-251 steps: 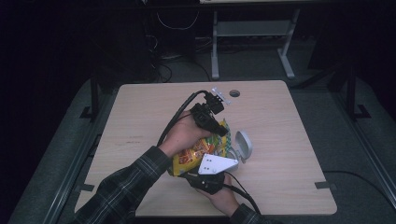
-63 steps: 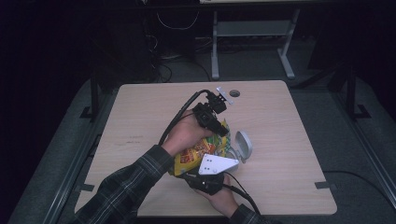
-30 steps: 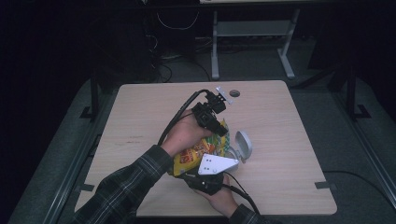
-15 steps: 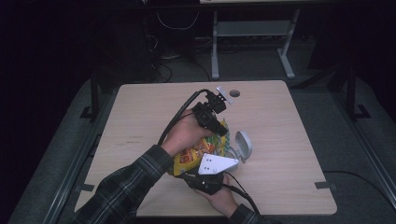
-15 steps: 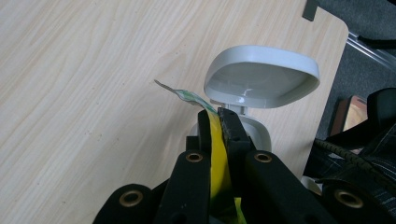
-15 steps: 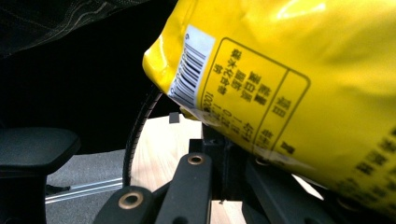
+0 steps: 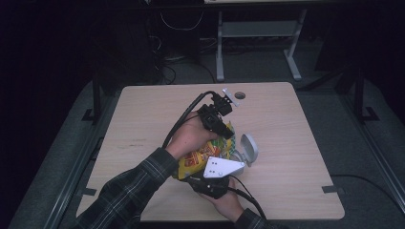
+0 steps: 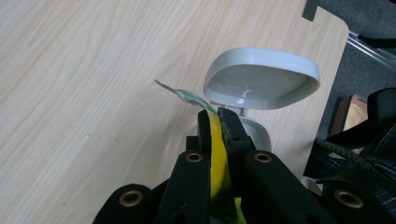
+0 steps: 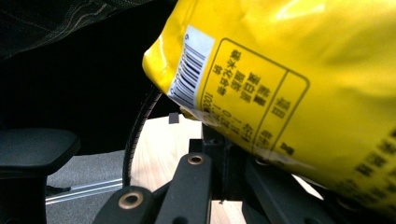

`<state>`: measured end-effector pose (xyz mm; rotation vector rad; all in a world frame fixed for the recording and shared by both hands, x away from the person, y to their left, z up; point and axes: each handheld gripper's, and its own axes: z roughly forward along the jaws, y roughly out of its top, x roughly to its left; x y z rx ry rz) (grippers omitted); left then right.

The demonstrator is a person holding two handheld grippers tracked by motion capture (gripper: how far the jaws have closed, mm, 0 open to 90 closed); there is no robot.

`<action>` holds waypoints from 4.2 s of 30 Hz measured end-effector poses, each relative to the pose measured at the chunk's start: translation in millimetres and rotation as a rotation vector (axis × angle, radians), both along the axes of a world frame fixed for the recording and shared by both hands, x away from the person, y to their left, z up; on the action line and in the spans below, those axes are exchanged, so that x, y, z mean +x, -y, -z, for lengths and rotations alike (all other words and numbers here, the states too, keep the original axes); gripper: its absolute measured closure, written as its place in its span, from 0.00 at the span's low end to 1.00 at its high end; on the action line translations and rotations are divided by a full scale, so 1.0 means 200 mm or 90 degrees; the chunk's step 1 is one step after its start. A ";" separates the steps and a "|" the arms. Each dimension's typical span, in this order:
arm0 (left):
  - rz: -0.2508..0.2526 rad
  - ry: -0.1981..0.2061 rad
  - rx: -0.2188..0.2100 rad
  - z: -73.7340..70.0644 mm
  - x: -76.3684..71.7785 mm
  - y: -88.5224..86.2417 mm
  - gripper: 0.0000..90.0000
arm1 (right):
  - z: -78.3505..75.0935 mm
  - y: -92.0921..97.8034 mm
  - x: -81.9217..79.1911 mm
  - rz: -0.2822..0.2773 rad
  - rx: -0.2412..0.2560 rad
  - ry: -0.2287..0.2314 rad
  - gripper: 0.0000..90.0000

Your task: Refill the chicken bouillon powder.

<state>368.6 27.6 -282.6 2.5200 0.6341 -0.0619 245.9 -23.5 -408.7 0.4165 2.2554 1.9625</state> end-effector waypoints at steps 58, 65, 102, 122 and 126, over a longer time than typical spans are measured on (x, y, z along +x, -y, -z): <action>0.006 -0.003 0.016 0.00 0.01 0.05 1.00 | -0.01 0.02 0.01 0.003 0.016 -0.010 1.00; 0.006 -0.002 0.016 0.00 0.01 0.05 1.00 | -0.01 0.02 0.01 0.004 0.016 -0.009 1.00; 0.009 -0.005 0.017 0.01 0.00 0.06 1.00 | -0.01 0.02 0.01 0.004 0.019 -0.008 1.00; 0.009 -0.004 0.014 0.01 0.00 0.06 1.00 | -0.01 0.02 0.01 0.005 0.019 -0.008 1.00; 0.008 0.001 0.011 0.01 0.00 0.06 1.00 | -0.01 0.02 0.01 0.006 0.017 -0.006 1.00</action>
